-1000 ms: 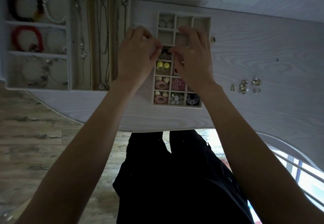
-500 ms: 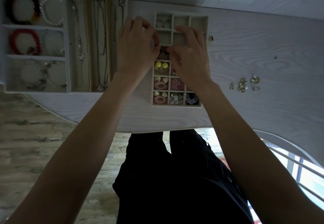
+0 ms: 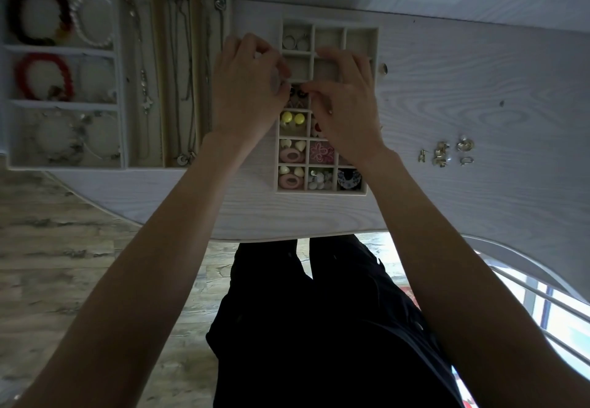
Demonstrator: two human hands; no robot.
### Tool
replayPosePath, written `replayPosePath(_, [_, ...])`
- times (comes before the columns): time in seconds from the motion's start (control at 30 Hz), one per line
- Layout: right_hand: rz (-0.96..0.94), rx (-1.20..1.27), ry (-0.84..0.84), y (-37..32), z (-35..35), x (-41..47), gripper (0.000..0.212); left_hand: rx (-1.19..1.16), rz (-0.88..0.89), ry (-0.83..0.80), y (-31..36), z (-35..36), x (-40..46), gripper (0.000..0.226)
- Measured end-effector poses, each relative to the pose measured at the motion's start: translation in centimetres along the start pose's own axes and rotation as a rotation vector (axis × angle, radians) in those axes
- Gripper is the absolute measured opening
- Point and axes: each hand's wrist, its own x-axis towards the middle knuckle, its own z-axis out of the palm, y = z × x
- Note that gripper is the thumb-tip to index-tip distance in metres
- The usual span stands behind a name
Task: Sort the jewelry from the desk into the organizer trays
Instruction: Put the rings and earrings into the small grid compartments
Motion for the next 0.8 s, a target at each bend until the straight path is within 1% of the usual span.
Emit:
replayPosePath(0.17, [0.017,0.026,0.014,0.1,0.0,-0.1,0.021,-0.111,0.023,0.020,0.4,-0.9,-0.5,0.020])
replayPosePath(0.3, [0.079,0.083,0.059,-0.2,-1.0,-0.7,0.024,-0.310,-0.049,0.093,1.8,-2.5,-1.9,0.017])
replayPosePath(0.43, [0.164,0.136,0.115,0.3,-3.9,-2.4,0.021,-0.438,-0.083,0.089,4.1,-3.8,-3.7,0.022])
replayPosePath(0.53, [0.180,0.125,0.149,1.5,-5.8,-4.9,0.017,-0.483,-0.069,0.009,6.8,-3.8,-5.3,0.019])
replayPosePath(0.67, [0.263,0.093,0.151,5.4,-7.9,-9.4,0.017,-0.526,0.084,-0.139,11.9,-2.5,-6.1,0.017])
replayPosePath(0.73, [0.301,0.018,0.123,7.6,-8.6,-12.0,0.019,-0.486,0.157,-0.227,14.6,-1.4,-6.5,0.019])
replayPosePath(0.8, [0.361,-0.060,0.096,9.5,-9.1,-14.1,0.021,-0.395,0.155,-0.267,16.6,0.0,-7.0,0.025])
